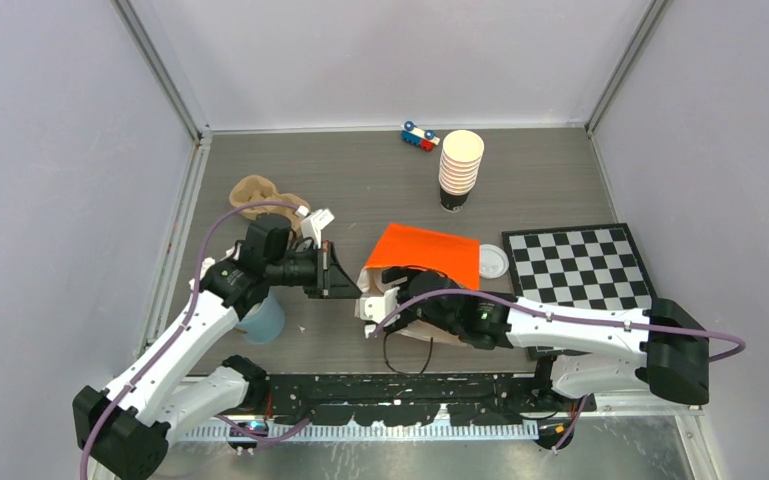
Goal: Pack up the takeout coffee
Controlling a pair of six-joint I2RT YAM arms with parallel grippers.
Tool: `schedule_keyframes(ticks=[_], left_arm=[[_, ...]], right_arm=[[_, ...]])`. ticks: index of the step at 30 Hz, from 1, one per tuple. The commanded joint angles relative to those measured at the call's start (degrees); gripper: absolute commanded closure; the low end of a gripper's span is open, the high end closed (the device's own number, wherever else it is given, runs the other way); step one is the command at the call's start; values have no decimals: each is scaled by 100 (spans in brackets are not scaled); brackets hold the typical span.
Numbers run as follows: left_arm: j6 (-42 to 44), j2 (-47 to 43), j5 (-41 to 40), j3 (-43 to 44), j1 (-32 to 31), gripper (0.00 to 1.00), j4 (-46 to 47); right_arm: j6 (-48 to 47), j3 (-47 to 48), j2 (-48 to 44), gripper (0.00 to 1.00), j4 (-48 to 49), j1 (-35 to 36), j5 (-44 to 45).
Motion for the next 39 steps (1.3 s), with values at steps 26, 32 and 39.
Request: schedule_keyframes(ticks=[26, 32, 39], left_arm=[[-626, 129, 333, 322, -7, 100, 335], [-629, 127, 336, 331, -7, 100, 296], [-614, 151, 387, 286, -7, 100, 289]], right_arm=[[-1234, -593, 6, 26, 582, -287, -325], [-1175, -651, 20, 25, 524, -287, -300], [-1034, -673, 63, 25, 572, -377, -241]])
